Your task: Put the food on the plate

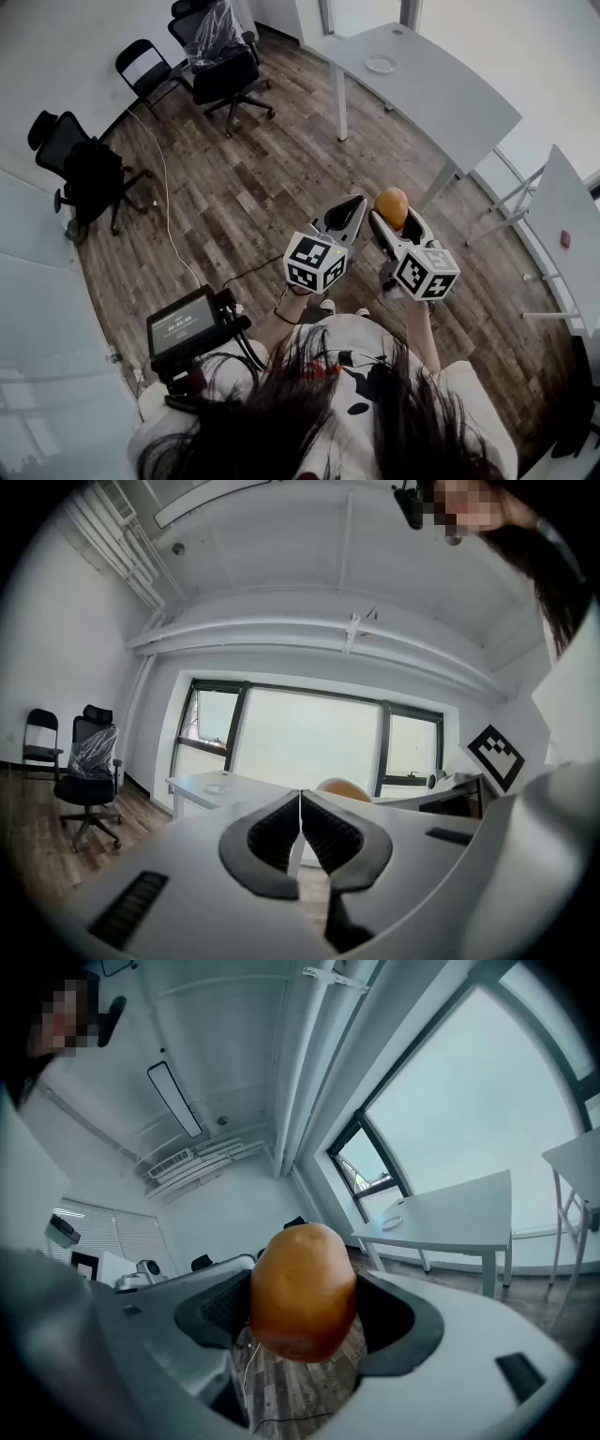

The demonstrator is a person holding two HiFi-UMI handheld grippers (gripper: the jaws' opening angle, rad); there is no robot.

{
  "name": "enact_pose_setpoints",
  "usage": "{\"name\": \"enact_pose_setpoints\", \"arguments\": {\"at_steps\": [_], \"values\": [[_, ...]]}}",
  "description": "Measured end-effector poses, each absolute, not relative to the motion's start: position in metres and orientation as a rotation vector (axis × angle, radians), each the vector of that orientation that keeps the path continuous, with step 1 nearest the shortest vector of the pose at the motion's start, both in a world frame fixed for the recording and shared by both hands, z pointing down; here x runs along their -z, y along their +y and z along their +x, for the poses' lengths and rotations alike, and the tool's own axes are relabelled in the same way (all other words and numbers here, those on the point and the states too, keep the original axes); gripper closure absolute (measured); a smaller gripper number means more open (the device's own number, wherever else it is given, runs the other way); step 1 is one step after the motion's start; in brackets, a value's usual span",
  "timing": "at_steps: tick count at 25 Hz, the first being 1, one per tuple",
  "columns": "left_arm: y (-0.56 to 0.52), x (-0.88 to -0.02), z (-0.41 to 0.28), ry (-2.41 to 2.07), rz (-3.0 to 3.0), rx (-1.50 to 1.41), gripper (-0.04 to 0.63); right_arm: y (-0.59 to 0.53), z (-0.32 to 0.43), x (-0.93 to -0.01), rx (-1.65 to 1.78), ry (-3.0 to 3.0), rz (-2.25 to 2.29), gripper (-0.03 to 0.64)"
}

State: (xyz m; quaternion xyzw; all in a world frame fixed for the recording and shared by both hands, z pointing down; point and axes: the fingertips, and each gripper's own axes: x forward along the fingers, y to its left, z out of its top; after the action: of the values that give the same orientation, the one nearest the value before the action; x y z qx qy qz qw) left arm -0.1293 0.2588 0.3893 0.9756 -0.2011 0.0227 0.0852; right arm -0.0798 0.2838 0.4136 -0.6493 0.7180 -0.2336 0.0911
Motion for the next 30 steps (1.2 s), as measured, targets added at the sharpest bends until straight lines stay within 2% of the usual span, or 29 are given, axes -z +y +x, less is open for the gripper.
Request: {"name": "enact_pose_setpoints", "arguments": {"at_steps": [14, 30], "values": [[0.263, -0.391, -0.129, -0.604, 2.898, -0.080, 0.589, 0.289, -0.076, -0.413, 0.699, 2.100, -1.914, 0.259], [0.278, -0.410, -0.089, -0.669, 2.877, -0.112, 0.589, 0.298, -0.037, -0.430, 0.733, 2.150, -1.860, 0.259]]}}
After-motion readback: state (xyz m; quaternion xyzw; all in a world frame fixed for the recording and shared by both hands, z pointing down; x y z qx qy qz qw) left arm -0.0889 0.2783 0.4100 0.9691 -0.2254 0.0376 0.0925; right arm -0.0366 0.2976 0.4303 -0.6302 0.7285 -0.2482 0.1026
